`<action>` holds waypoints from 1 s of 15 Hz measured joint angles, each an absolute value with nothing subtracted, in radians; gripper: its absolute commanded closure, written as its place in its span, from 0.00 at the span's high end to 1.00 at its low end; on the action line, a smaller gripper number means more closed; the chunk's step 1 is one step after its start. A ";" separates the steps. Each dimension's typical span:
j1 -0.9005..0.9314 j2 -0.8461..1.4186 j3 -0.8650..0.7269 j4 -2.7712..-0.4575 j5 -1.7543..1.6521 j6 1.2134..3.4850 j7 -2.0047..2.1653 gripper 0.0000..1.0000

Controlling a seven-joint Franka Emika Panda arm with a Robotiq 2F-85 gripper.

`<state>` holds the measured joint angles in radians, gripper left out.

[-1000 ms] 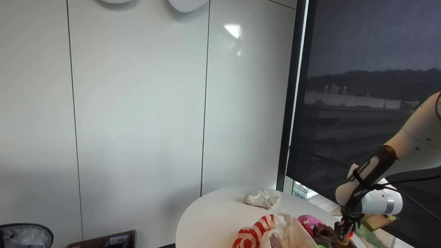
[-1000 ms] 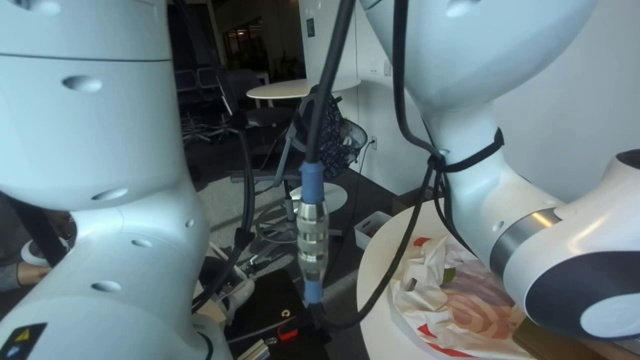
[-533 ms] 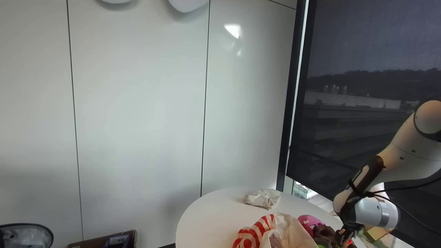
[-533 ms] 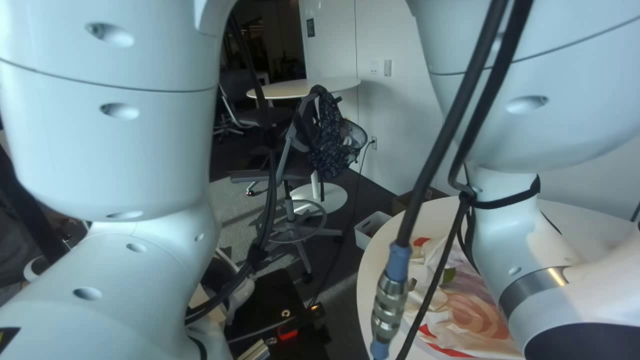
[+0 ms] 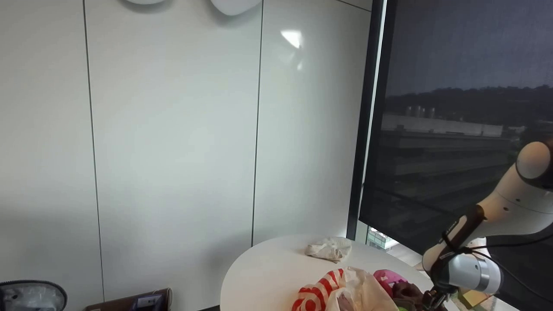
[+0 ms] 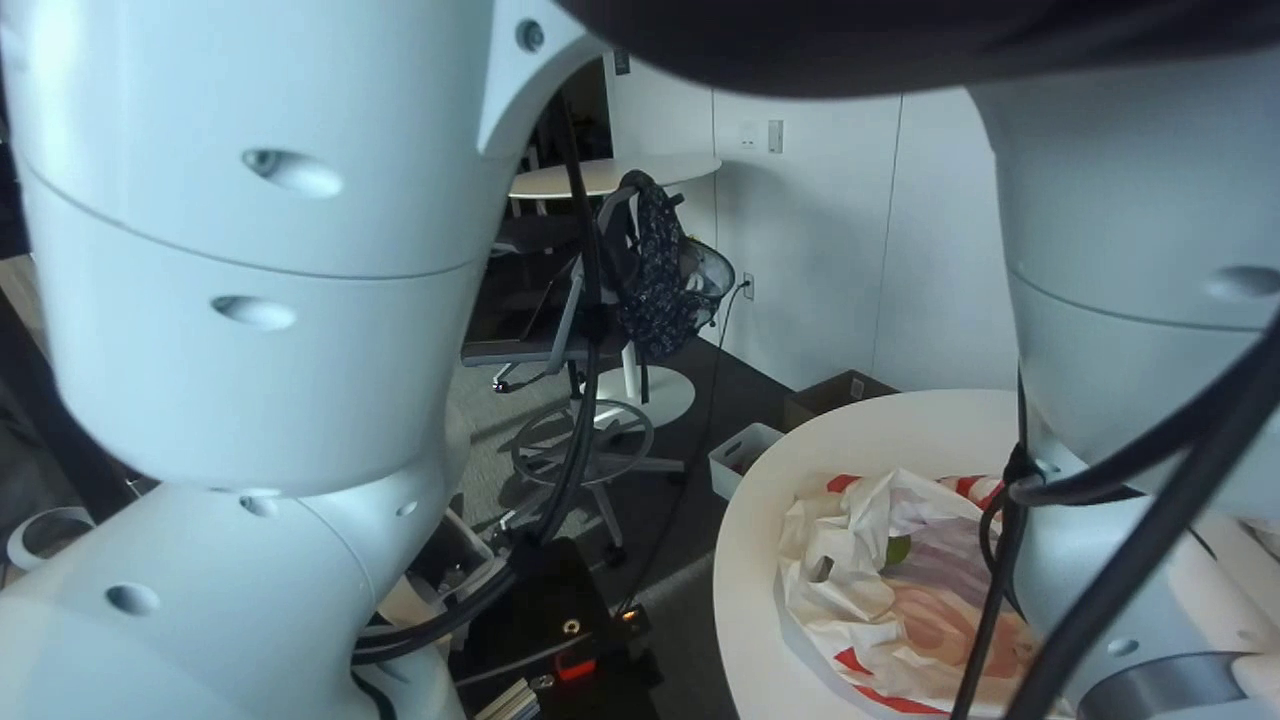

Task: Remove the pink shirt, the turnip plush toy, the moose toy and the orange object from the plastic bag

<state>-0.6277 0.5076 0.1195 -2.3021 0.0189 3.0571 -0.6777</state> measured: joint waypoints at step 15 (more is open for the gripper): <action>-0.828 0.234 0.392 -2.400 0.233 2.719 -0.813 1.00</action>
<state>-0.8275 0.2344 0.3919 -2.4003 0.2333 2.7186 -0.8132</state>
